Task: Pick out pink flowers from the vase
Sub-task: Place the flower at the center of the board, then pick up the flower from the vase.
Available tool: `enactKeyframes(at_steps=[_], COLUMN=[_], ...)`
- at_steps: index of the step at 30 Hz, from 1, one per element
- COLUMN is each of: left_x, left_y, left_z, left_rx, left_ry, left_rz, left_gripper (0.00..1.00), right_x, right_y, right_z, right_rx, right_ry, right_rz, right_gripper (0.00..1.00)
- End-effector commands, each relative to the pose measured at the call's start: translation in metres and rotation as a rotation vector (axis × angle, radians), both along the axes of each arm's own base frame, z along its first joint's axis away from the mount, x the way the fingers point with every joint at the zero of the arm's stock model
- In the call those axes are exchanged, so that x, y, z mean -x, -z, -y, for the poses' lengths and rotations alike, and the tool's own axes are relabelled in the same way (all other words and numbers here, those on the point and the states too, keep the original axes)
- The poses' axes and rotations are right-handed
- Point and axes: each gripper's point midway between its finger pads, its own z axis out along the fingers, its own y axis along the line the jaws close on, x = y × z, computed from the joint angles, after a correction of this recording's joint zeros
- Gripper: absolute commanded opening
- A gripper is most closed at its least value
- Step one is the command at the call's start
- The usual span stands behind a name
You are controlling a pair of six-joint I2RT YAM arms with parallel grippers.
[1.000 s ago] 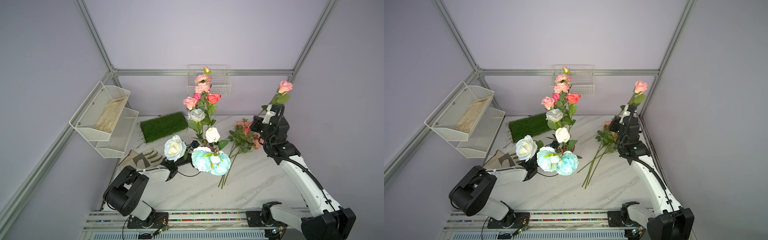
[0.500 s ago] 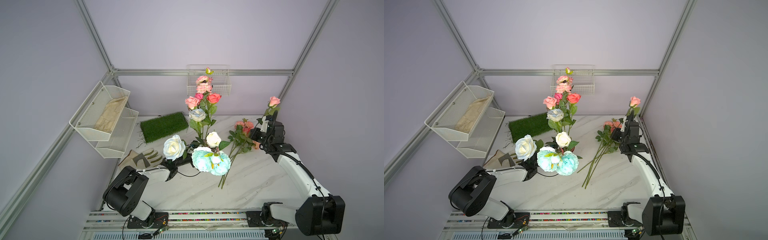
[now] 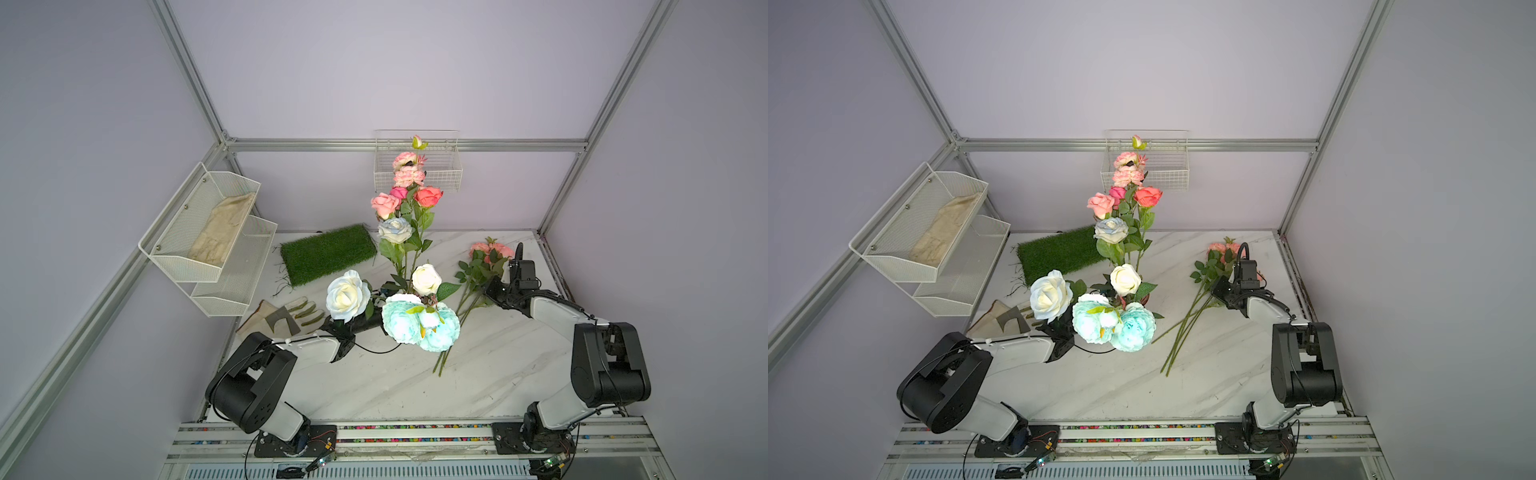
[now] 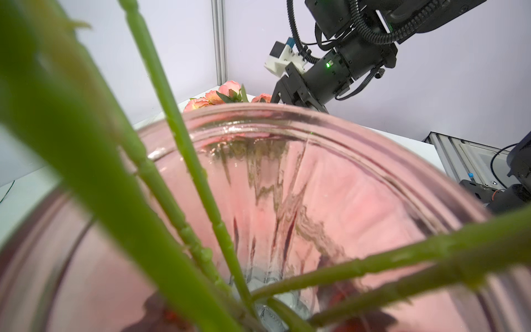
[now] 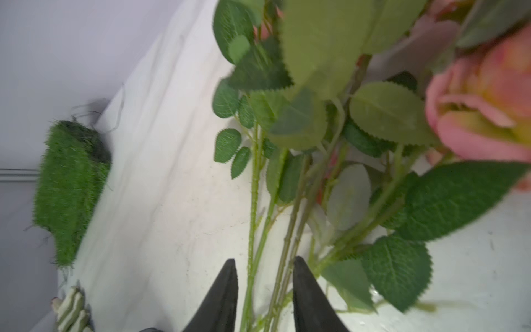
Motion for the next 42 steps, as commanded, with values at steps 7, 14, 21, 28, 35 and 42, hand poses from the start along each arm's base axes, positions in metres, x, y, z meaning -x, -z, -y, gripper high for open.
enactKeyframes(at_steps=[7, 14, 21, 28, 35, 42], left_x=[0.029, 0.033, 0.03, 0.029, 0.028, 0.028], left_y=[0.042, 0.049, 0.051, 0.052, 0.051, 0.052], left_z=[-0.002, 0.0, 0.0, 0.0, -0.002, -0.002], left_rx=[-0.073, -0.093, -0.099, -0.103, -0.107, -0.107], left_ry=[0.096, 0.129, 0.118, 0.109, 0.094, 0.094], left_rz=[-0.193, -0.211, -0.221, -0.234, -0.235, -0.237], left_gripper=[0.0, 0.0, 0.0, 0.0, 0.0, 0.0], right_x=[0.045, 0.083, 0.075, 0.051, 0.048, 0.047], right_y=[-0.161, -0.183, -0.18, -0.169, -0.177, -0.209], right_z=[-0.117, -0.207, -0.232, -0.235, -0.228, -0.177], right_rx=[-0.151, -0.214, -0.206, -0.193, -0.164, 0.027], right_ry=[-0.517, -0.778, -0.795, -0.74, -0.697, -0.479], right_rz=[0.576, 0.627, 0.629, 0.62, 0.66, 0.717], right_gripper=[0.35, 0.36, 0.35, 0.2, 0.05, 0.01])
